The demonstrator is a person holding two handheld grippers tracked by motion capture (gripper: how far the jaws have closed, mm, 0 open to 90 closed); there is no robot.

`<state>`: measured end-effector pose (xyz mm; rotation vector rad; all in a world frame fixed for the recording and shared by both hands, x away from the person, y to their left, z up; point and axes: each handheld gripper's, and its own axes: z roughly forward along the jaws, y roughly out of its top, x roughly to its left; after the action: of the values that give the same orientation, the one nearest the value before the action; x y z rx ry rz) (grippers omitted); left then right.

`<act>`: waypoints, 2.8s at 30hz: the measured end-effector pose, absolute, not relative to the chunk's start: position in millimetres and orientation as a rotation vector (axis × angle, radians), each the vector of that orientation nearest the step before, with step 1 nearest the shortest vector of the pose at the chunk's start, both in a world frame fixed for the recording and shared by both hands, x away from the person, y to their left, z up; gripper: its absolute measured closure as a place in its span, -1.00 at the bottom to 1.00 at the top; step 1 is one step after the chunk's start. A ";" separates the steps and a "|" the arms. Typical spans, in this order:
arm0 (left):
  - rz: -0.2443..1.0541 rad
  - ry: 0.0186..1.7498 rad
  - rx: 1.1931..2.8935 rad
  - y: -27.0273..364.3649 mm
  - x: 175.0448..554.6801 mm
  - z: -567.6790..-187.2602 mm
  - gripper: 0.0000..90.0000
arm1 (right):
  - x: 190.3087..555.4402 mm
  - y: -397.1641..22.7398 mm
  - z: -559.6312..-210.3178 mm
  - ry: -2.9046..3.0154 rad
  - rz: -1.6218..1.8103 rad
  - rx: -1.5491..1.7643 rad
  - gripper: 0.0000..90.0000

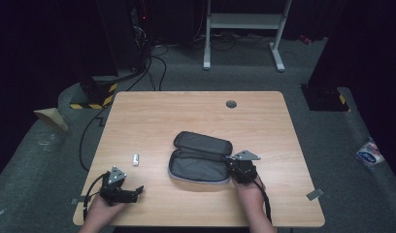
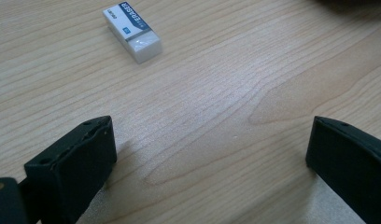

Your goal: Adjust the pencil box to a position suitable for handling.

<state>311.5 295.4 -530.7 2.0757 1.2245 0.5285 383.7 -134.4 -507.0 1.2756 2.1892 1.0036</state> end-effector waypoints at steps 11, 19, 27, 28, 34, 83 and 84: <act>0.574 1.190 2.032 288.9 305.0 -522.7 0.10 | 376.3 -132.9 -493.2 2.128 1.115 1.270 0.50; 0.590 1.173 1.973 248.4 317.9 -512.7 0.54 | 347.6 -161.6 -496.8 2.025 1.125 1.301 0.65; 0.530 1.121 1.967 216.7 325.5 -512.7 0.65 | 342.8 -156.3 -513.7 2.119 1.052 1.297 0.69; 0.525 1.110 1.974 213.8 324.1 -513.1 0.65 | 342.8 -155.2 -514.1 2.124 1.049 1.293 0.69; 0.516 1.073 2.007 200.1 315.3 -516.8 0.67 | 346.1 -148.8 -516.4 2.144 1.025 1.271 0.67; 0.657 1.310 1.851 278.5 331.9 -514.0 0.44 | 346.3 -189.8 -518.1 2.067 1.000 1.372 0.23; 0.659 1.310 1.856 279.3 333.7 -514.3 0.44 | 345.9 -190.4 -517.8 2.068 1.003 1.367 0.23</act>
<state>333.7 279.3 -514.3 1.8558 1.3101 0.6591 345.9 -190.4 -517.8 1.3667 2.0683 1.0031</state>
